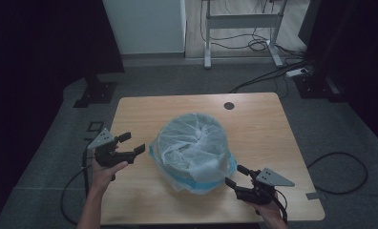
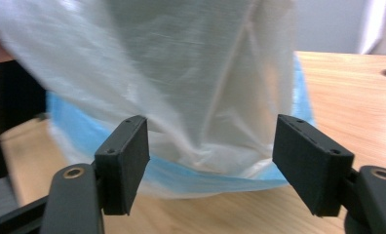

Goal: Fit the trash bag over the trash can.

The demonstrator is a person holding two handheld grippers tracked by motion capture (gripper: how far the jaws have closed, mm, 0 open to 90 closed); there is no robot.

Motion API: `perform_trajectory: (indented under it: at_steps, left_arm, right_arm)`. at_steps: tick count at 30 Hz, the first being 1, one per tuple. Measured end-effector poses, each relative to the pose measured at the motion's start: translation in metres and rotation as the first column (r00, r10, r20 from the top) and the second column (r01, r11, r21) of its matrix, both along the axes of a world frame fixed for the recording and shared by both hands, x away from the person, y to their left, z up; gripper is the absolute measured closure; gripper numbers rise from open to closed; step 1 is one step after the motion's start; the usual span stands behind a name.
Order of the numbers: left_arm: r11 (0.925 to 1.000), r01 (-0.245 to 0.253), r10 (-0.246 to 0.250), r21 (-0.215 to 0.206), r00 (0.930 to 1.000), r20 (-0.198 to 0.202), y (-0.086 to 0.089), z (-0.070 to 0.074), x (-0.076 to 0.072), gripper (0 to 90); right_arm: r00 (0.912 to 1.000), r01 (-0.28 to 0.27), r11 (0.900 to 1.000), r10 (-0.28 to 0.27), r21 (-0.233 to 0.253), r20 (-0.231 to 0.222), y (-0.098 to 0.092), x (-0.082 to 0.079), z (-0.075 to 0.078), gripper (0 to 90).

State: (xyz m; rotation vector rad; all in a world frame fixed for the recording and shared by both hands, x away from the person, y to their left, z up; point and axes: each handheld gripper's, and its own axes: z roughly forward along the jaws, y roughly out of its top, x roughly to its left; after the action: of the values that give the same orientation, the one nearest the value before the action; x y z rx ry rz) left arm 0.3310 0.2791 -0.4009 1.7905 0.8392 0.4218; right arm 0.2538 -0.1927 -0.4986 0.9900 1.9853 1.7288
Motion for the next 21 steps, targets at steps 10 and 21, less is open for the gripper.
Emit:
perform_trajectory:
  at_steps: [10, 21]
  left_arm:
    - [0.9963, 0.08, -0.081, 0.029, 0.9967, 0.009, -0.027, 0.022, 0.008, 19.0]
    - [0.9466, 0.298, -0.292, 0.123, 0.9541, -0.068, -0.075, 0.033, 0.034, 26.8]
  right_arm:
    - [0.9961, -0.063, 0.998, 0.064, -0.028, 0.061, 0.009, -0.01, 0.022, 26.9]
    - [0.9989, 0.047, 0.999, -0.047, -0.013, 0.004, -0.033, 0.002, 0.007, 31.5]
